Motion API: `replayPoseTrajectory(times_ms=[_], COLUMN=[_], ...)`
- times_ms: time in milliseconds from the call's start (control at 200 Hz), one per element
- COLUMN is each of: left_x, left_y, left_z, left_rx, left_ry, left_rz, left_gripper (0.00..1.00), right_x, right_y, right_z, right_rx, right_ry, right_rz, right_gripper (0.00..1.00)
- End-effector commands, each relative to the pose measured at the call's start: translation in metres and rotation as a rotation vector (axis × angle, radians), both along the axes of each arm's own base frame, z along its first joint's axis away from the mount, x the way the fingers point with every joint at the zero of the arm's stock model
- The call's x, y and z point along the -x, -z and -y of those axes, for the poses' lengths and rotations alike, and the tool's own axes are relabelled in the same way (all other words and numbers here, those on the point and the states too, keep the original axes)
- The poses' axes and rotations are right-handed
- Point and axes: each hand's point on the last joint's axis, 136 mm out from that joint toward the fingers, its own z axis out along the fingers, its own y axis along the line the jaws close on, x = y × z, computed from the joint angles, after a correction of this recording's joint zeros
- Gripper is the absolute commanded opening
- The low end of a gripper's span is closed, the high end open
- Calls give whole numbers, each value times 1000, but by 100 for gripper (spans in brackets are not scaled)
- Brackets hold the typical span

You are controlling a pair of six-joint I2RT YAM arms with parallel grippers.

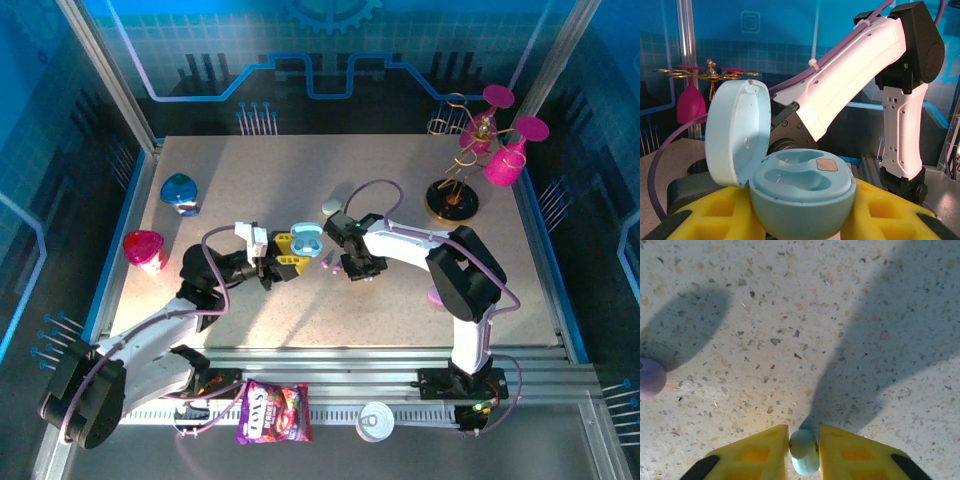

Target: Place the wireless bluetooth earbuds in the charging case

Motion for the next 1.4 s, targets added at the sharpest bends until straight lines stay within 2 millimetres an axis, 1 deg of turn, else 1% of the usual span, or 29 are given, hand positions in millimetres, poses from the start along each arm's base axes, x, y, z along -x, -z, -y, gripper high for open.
replayPoseTrajectory(times_ms=[0, 155, 325, 440, 520, 580, 660, 785, 931, 946, 961, 991, 1066, 1151, 1261, 1276, 1306, 1396], left_x=[4, 4, 3, 2, 0, -1, -2, -5, -7, -7, -7, -8, -7, -6, -5, -5, -5, -4], left_y=[-4, -4, -5, -4, -3, -3, -3, -4, -4, -5, -5, -5, -6, -5, -3, -3, -2, -1], left_z=[-2, -2, -1, -1, -1, -1, -1, -2, -2, -2, -2, -2, -2, -3, -5, -5, -6, -6], left_rx=[1, 1, 2, 1, 2, 5, 13, 21, 22, 22, 22, 22, 26, 30, 30, 29, 26, 15], left_ry=[3, 4, 6, 6, -1, -6, -10, -18, -27, -27, -25, -26, -24, -28, -38, -39, -42, -50], left_rz=[39, 39, 37, 35, 29, 25, 20, 10, -2, -3, -4, -7, -11, -16, -16, -17, -19, -16], left_gripper=[33, 33, 33, 33, 33, 33, 33, 33, 33, 33, 33, 33, 33, 33, 33, 33, 33, 33], right_x=[7, 7, 8, 7, 5, 4, 2, 1, 4, 2, 5, 8, 10, 12, 9, 10, 6, 2], right_y=[9, 10, 9, 2, -7, -15, -29, -55, -87, -92, -90, -93, -103, -108, -112, -110, -114, -117], right_z=[8, 10, 10, 10, 9, 6, -1, -17, -29, -31, -30, -32, -35, -39, -44, -45, -46, -49], right_rx=[12, 9, 4, -12, -63, -144, -298, -622, -956, -992, -1016, -1074, -1182, -1274, -1386, -1391, -1421, -1474], right_ry=[2, 2, 2, 7, 22, 42, 75, 127, 177, 177, 190, 196, 209, 222, 251, 261, 255, 264], right_rz=[-43, -49, -52, -34, -13, 4, 20, 14, -45, -47, -65, -89, -125, -168, -213, -228, -212, -206], right_gripper=[24, 24, 19, 18, 18, 17, 17, 18, 18, 18, 18, 19, 18, 17, 17, 17, 17, 17])
